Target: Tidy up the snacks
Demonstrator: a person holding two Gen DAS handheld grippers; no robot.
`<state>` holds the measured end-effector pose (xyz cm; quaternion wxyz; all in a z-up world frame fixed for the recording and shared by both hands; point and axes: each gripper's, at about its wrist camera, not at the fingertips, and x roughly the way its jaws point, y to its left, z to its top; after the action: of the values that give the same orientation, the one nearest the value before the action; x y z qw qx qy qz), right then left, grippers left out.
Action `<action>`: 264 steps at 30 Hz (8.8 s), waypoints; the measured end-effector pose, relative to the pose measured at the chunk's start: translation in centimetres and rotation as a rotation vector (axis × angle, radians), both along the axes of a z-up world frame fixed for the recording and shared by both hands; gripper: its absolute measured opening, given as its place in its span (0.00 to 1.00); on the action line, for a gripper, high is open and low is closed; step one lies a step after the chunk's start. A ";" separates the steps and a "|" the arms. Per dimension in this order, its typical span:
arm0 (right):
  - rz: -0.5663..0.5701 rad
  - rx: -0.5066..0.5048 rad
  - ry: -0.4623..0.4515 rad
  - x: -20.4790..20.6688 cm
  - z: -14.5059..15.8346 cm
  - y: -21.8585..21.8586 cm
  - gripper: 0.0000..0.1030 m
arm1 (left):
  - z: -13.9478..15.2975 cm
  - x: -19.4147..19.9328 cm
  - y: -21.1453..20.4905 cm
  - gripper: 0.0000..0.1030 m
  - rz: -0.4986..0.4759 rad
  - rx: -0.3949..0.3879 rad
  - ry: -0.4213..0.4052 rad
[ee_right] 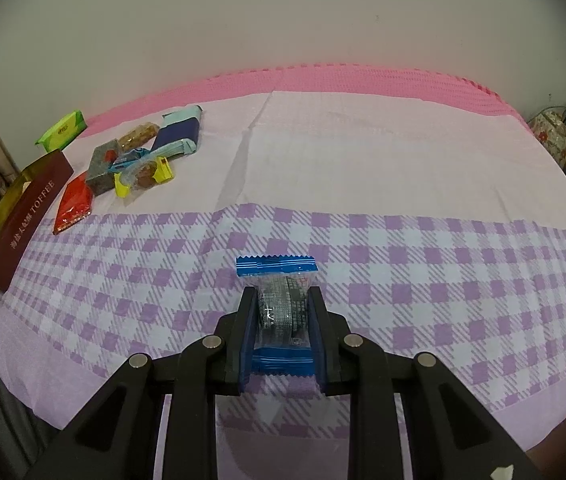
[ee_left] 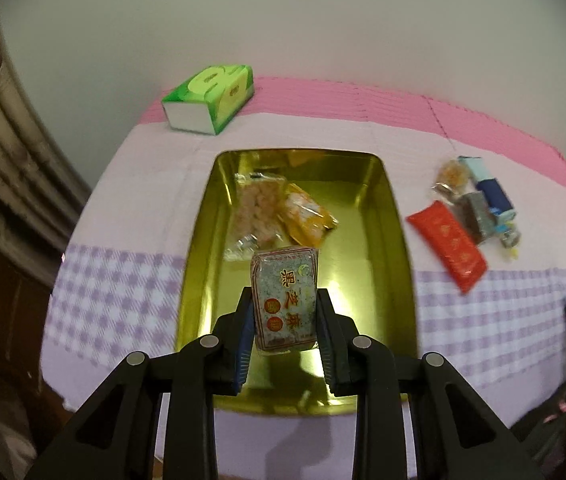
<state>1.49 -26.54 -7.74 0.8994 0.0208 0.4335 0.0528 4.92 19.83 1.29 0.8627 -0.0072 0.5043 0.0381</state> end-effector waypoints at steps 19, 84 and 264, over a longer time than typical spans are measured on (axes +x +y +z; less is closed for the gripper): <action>-0.005 -0.022 0.009 0.2 -0.3 0.3 0.22 | -5.7 3.0 1.8 0.29 -0.004 0.095 0.081; 0.017 0.092 -0.027 -1.7 3.6 2.1 0.22 | 3.2 -6.4 -3.1 0.65 0.187 0.211 -0.184; -0.053 0.137 -0.014 2.0 0.6 -3.8 0.43 | -1.4 3.6 -15.0 0.35 -0.101 -0.226 0.158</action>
<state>3.49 -30.38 -7.15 0.8998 0.0935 0.4221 0.0587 8.49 4.80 -0.08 0.8149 -0.0758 0.5713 -0.0622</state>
